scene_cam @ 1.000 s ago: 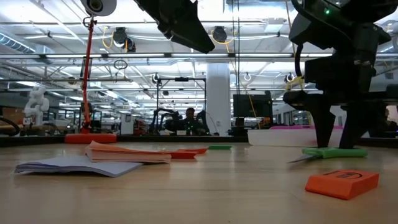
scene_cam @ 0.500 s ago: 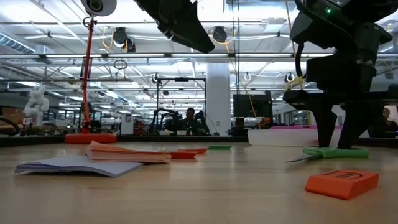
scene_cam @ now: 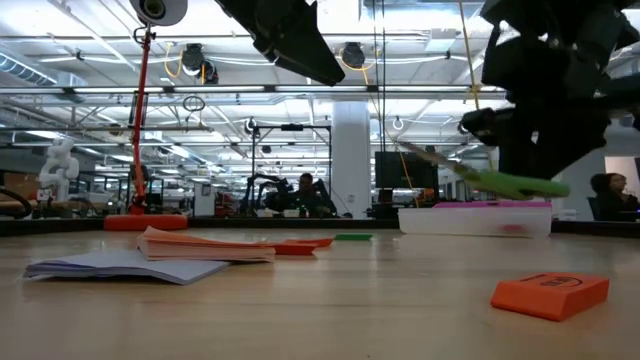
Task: Pack school essentials
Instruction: Put the green scissors into the supply box
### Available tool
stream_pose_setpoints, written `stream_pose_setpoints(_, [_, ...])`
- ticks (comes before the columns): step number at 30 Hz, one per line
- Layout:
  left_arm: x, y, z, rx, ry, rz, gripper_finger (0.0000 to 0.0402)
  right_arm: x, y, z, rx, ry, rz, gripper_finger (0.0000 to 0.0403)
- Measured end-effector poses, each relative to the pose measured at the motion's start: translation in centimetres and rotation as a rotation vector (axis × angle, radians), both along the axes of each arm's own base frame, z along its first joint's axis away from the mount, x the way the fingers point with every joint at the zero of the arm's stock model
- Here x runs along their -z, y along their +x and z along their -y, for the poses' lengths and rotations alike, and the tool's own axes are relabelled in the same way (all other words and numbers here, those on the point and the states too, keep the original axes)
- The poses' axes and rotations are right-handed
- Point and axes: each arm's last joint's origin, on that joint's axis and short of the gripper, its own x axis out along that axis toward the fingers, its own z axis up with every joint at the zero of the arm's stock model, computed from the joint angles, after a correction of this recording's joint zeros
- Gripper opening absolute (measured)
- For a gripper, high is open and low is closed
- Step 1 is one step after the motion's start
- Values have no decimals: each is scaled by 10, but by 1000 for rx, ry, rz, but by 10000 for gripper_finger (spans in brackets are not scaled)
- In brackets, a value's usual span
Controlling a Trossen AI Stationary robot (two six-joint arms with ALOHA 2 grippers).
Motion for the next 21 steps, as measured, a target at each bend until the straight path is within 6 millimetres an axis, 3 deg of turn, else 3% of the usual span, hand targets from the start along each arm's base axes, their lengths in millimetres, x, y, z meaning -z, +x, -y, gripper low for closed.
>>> stream_pose_setpoints(11, [0,0,0,-22,-29,9,230,-27,-19,17,234,16,88,85])
stream_pose_setpoints(21, [0,-1,3,-41,-66,19,230,-30,-33,49,505,26,28,85])
